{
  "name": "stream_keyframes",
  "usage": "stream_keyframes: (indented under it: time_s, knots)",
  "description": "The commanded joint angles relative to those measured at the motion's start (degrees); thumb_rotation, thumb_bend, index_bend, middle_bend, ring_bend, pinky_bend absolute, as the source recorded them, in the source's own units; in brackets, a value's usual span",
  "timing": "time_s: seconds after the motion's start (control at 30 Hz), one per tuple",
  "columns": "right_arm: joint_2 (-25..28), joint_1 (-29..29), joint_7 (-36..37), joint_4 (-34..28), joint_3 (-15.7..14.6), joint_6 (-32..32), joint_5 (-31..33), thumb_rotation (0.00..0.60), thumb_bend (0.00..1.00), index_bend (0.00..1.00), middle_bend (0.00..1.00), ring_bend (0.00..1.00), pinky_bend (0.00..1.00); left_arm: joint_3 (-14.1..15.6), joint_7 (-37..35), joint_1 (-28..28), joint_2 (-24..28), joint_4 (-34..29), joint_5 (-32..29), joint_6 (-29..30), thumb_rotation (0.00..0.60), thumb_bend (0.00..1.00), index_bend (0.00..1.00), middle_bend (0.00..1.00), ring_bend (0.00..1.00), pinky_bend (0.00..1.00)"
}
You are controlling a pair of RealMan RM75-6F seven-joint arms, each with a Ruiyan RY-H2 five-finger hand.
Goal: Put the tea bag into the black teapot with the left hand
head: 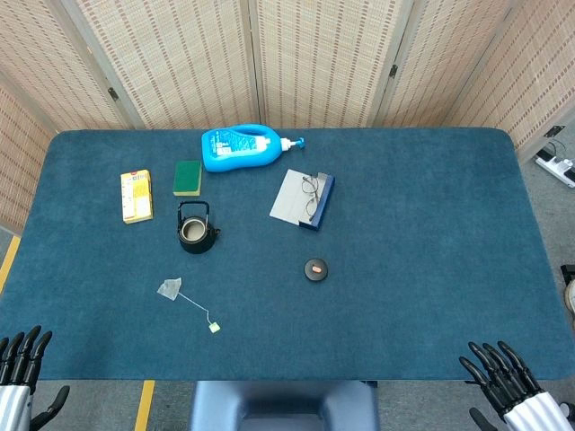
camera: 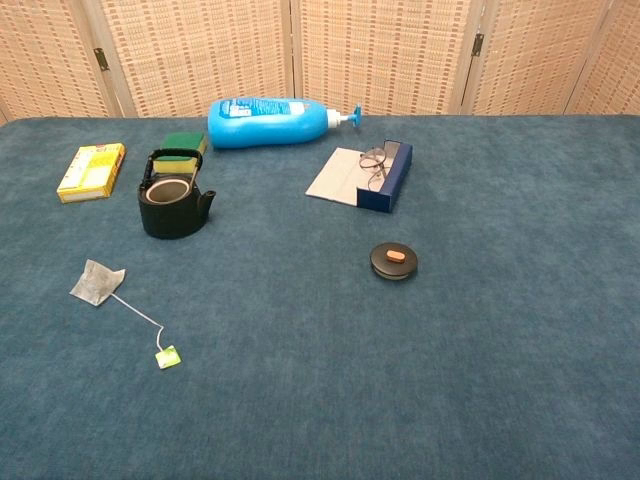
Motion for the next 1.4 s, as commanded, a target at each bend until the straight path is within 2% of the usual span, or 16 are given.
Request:
stream_keyframes:
  time_s: [0.03,0.17,0.27,0.33,0.37,0.43,0.47,0.53,0.6,0.7,0.8,0.93,1.03,1.13,1.27,1.4]
  knots:
    - [0.1,0.0,0.4,0.0,-0.1,0.2,0.0,0.600,0.32,0.00,0.00,0.00,0.00,-0.4,-0.3,0.0,-0.1,0.6,0.4,-0.1,0.600,0.30,0.00,0.07,0.03,0.01]
    - [0.2,0.3,1.0,-0.3,0.2,0.2,0.6,0.600,0.32,0.00,0.00,0.00,0.00,0.3,-1.3,-0.4,0.5,0.5,1.8,-1.2,0.600,0.30,0.00,0.07,0.02,0.04]
    - [0.2,0.3,0.8,-0.4,0.2,0.0,0.8,0.600,0.32,0.00,0.00,0.00,0.00,-0.6,-0.3,-1.0,0.0,2.0,4.2,-0.6,0.600,0.30,0.00,0.12,0.10,0.20]
    - [0.2,0.3,0.5,-0.4,0.0,0.0,0.3,0.600,0.32,0.00,0.00,0.00,0.00,-0.3,-0.1,-2.2,-0.5,3.2,6.6,-2.1,0.600,0.30,0.00,0.28,0.27,0.46]
    - [0.2,0.2,0.4,-0.4,0.0,0.1,0.1,0.600,0.32,0.00,0.00,0.00,0.00,0.2,-0.7,-3.0,-0.5,3.2,7.3,-3.5,0.600,0.30,0.00,0.34,0.33,0.53]
    - [0.1,0.0,0.0,-0.3,0.0,0.6,-0.4,0.600,0.32,0.00,0.00,0.00,0.00,0.6,-2.2,-5.0,-0.1,1.3,6.7,-7.8,0.600,0.30,0.02,0.54,0.52,0.69]
    - [0.0,0.0,0.0,-0.3,-0.1,0.9,-1.0,0.600,0.32,0.00,0.00,0.00,0.00,-0.4,-2.4,-5.8,-0.8,0.4,6.3,-8.5,0.600,0.32,0.07,0.62,0.59,0.74]
    - [-0.4,0.0,-0.3,0.2,-0.3,2.0,-3.1,0.600,0.32,0.00,0.00,0.00,0.00,-2.6,-3.7,-8.4,-3.5,0.2,5.3,-11.3,0.600,0.41,0.23,0.82,0.78,0.89]
    - [-1.0,0.0,-1.0,1.1,-0.4,2.5,-5.0,0.600,0.32,0.00,0.00,0.00,0.00,-2.2,-7.0,-11.8,-3.8,-2.2,2.8,-18.9,0.600,0.45,0.30,0.93,0.89,0.98]
    - [-1.2,0.7,-1.2,1.7,-0.8,1.7,-6.7,0.600,0.32,0.00,0.00,0.00,0.00,-2.3,-9.9,-17.0,-3.8,-6.7,-2.1,-30.4,0.600,0.46,0.36,1.00,1.00,1.00]
    - [-0.6,1.6,0.6,2.1,-1.2,1.9,-7.7,0.600,0.32,0.00,0.00,0.00,0.00,-5.1,-3.0,-19.7,-8.1,-7.4,-6.8,-36.1,0.600,0.47,0.40,1.00,1.00,1.00]
    - [-0.2,1.7,2.3,3.5,-1.4,4.4,-8.6,0.600,0.32,0.00,0.00,0.00,0.00,-7.2,4.8,-22.4,-11.9,-10.7,-15.2,-43.3,0.600,0.47,0.41,1.00,1.00,1.00]
    - [-0.4,1.5,3.8,4.7,-1.3,6.6,-8.7,0.600,0.32,0.00,0.00,0.00,0.00,-9.2,13.8,-23.3,-15.1,-12.6,-20.9,-43.7,0.600,0.47,0.36,1.00,1.00,1.00]
    - [-0.5,1.5,4.2,5.4,-1.5,7.0,-9.0,0.600,0.32,0.00,0.00,0.00,0.00,-10.8,19.8,-24.7,-18.5,-13.3,-25.9,-44.0,0.600,0.47,0.35,1.00,1.00,1.00]
    - [-0.8,1.4,3.8,5.7,-1.6,7.2,-9.4,0.600,0.32,0.00,0.00,0.00,0.00,-12.2,22.6,-26.9,-21.6,-13.4,-30.2,-44.8,0.600,0.47,0.35,1.00,1.00,1.00]
    - [-0.8,1.3,3.4,5.6,-1.7,7.1,-9.5,0.600,0.32,0.00,0.00,0.00,0.00,-12.2,24.9,-28.4,-23.1,-12.9,-31.3,-44.4,0.600,0.47,0.36,1.00,1.00,1.00]
